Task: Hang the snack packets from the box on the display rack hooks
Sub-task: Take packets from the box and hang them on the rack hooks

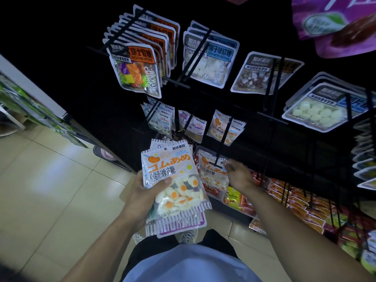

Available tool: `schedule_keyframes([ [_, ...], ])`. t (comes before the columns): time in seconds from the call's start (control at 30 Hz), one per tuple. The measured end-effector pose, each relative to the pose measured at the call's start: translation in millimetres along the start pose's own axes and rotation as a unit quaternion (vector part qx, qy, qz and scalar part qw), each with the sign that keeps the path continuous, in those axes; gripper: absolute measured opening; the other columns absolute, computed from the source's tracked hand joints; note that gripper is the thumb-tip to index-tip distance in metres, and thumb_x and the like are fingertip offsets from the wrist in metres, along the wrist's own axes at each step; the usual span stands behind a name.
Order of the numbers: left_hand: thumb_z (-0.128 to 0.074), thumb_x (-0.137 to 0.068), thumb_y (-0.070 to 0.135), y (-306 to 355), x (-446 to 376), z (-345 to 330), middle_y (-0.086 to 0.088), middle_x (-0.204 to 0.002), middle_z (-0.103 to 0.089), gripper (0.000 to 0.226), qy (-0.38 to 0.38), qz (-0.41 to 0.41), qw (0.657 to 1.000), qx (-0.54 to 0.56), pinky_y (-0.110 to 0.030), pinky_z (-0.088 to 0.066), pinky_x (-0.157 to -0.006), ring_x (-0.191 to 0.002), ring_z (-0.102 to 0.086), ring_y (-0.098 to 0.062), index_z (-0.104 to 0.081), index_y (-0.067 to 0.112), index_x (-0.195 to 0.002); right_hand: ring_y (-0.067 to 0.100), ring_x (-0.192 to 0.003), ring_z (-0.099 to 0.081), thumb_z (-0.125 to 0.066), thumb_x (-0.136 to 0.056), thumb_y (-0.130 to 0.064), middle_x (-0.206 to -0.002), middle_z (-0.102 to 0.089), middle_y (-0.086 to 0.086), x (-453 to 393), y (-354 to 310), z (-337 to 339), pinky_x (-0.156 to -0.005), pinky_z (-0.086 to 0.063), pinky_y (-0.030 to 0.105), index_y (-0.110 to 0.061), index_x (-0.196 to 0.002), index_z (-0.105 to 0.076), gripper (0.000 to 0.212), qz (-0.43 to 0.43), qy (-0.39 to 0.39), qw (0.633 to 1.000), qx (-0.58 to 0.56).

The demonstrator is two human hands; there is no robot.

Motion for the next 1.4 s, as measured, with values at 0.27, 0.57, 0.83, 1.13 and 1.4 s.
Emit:
schedule_keyframes([
  [0.27,-0.082,-0.078,0.006,-3,-9,-3,-0.015,-0.118,-0.076,0.068,-0.013,-0.002,1.000,-0.029,-0.058,-0.061,-0.082,-0.101,-0.075,-0.041,-0.050,0.017,-0.136,0.029,-0.102,-0.064,-0.036,-0.111,-0.031,-0.109,-0.070,0.010,6,0,-3,-0.075,-0.037,0.028,-0.011,-0.121,-0.065,0.037,0.021,0.045,0.999,0.010],
  [0.57,-0.077,-0.082,0.000,-1,-11,-1,-0.012,-0.111,-0.078,0.056,-0.018,0.015,1.000,-0.011,-0.046,-0.064,-0.069,-0.095,-0.077,-0.037,-0.053,0.020,-0.129,0.025,-0.074,-0.057,-0.040,-0.110,-0.025,-0.070,-0.056,-0.001,-13,-6,1,-0.054,-0.032,0.030,-0.026,-0.076,-0.053,0.037,0.003,0.111,0.994,0.004],
  [0.83,-0.084,-0.075,0.008,0,-13,10,-0.016,-0.115,-0.077,0.070,-0.031,0.029,0.998,-0.051,-0.064,-0.057,-0.090,-0.099,-0.075,-0.044,-0.049,0.024,-0.134,0.032,-0.127,-0.058,-0.044,-0.110,-0.026,-0.139,-0.063,0.013,-69,-17,37,-0.089,-0.040,0.025,-0.011,-0.131,-0.066,0.034,-0.037,0.150,0.985,-0.078],
  [1.13,-0.085,-0.076,0.011,6,-9,13,-0.015,-0.118,-0.076,0.071,-0.035,0.013,0.996,-0.081,-0.064,-0.056,-0.091,-0.101,-0.075,-0.043,-0.048,0.023,-0.135,0.028,-0.120,-0.063,-0.059,-0.101,-0.017,-0.132,-0.065,0.011,-54,-31,56,-0.084,-0.042,0.021,-0.014,-0.131,-0.065,0.031,-0.084,0.305,0.930,-0.186],
  [1.4,-0.087,-0.066,0.013,29,2,2,-0.011,-0.111,-0.079,0.071,-0.056,-0.022,0.993,-0.102,-0.054,-0.061,-0.085,-0.097,-0.077,-0.037,-0.052,0.019,-0.127,-0.002,-0.076,-0.070,-0.083,-0.067,-0.057,-0.095,-0.072,-0.011,113,-124,-12,-0.066,-0.057,0.023,-0.032,-0.097,-0.069,0.042,0.023,0.084,0.959,-0.271],
])
Point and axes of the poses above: each hand's wrist, its own x-axis away from the middle knuckle, its own z-axis out of the back of the hand, y = z × x, the point moved 5 cm from there along -x, towards the middle knuckle
